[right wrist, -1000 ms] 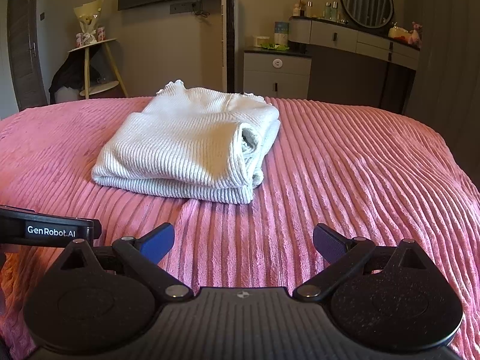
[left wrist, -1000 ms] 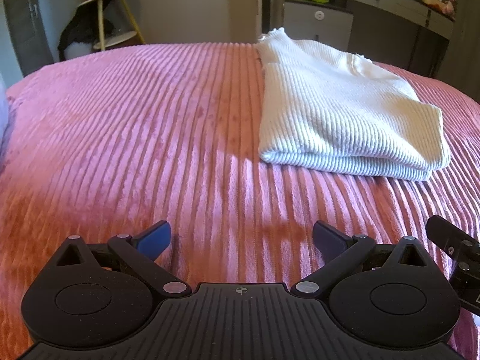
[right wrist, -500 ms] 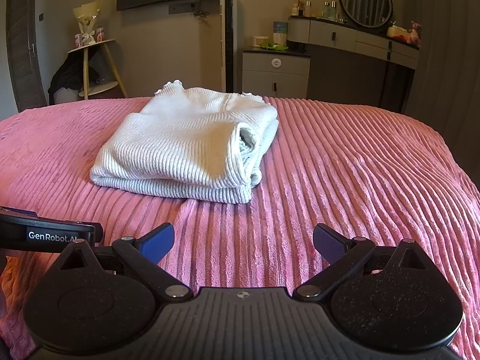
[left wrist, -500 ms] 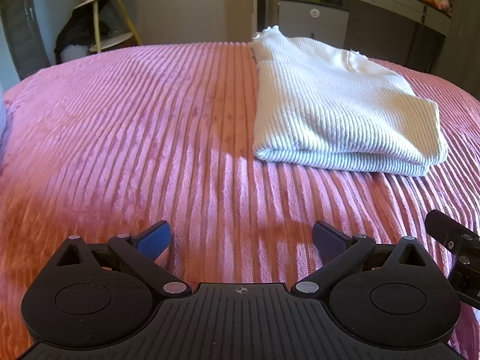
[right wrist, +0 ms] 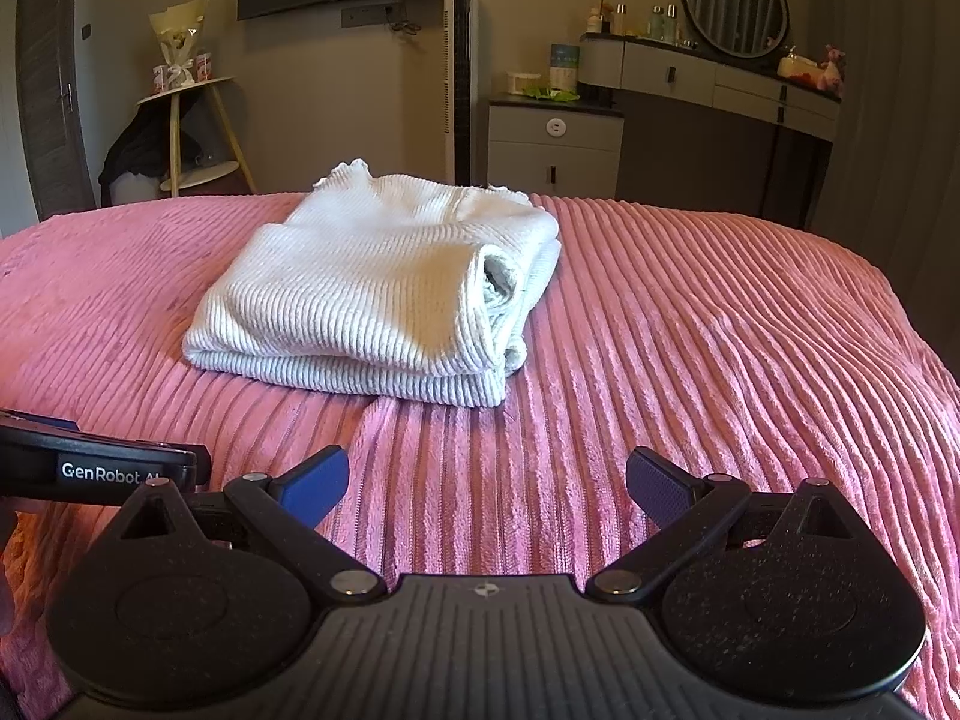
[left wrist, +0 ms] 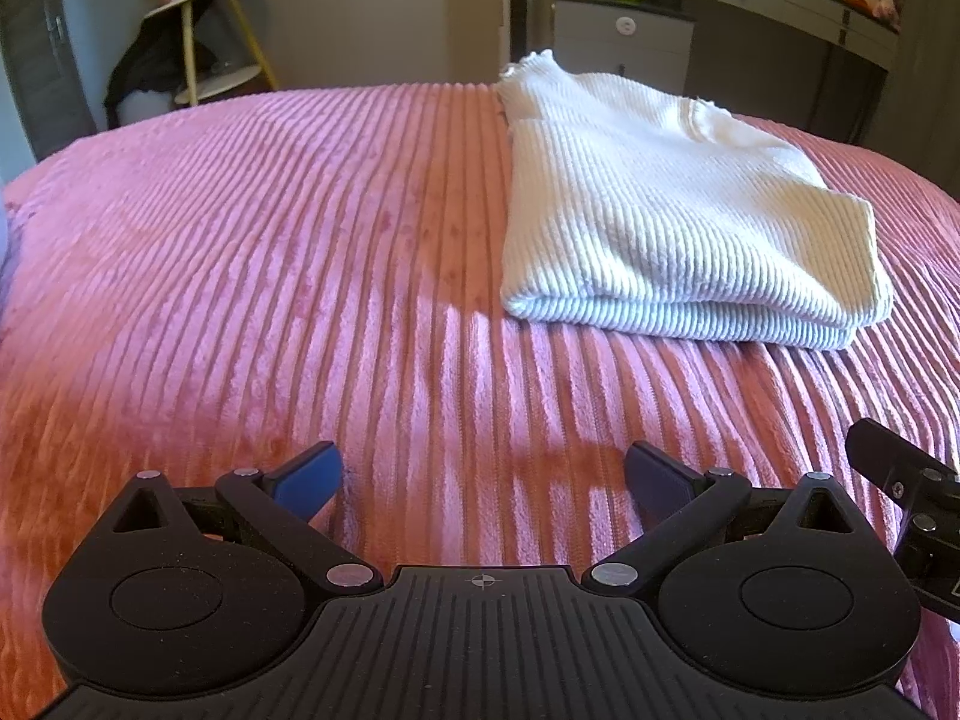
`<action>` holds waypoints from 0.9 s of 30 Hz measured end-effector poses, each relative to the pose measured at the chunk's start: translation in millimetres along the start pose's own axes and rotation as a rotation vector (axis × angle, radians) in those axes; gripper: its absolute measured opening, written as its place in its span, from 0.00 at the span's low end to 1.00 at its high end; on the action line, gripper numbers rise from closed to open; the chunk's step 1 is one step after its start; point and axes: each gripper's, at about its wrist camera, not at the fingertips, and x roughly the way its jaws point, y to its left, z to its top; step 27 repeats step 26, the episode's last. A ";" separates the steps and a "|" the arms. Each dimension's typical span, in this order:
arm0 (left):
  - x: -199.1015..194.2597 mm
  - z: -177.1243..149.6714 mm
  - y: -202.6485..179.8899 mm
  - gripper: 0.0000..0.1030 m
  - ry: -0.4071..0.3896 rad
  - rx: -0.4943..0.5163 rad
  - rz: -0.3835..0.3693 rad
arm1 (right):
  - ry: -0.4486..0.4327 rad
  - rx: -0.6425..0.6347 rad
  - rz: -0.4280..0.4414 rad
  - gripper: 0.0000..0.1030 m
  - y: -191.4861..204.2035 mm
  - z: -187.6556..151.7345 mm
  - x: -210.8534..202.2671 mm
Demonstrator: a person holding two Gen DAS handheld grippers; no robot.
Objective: Fold small clothes
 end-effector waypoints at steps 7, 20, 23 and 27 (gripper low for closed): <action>-0.1 0.1 0.0 1.00 -0.001 0.004 -0.008 | -0.001 -0.001 0.000 0.96 0.2 -0.2 0.2; 0.2 -0.6 -0.6 1.00 -0.025 0.018 -0.013 | -0.002 0.001 0.001 0.96 -0.6 -0.4 -0.4; 0.0 -0.5 -0.5 1.00 -0.026 0.018 -0.012 | -0.001 0.001 0.000 0.96 -1.1 -0.2 -0.2; 1.3 0.1 -1.3 1.00 -0.017 0.021 -0.002 | -0.001 0.000 0.000 0.96 -1.1 -0.2 -0.1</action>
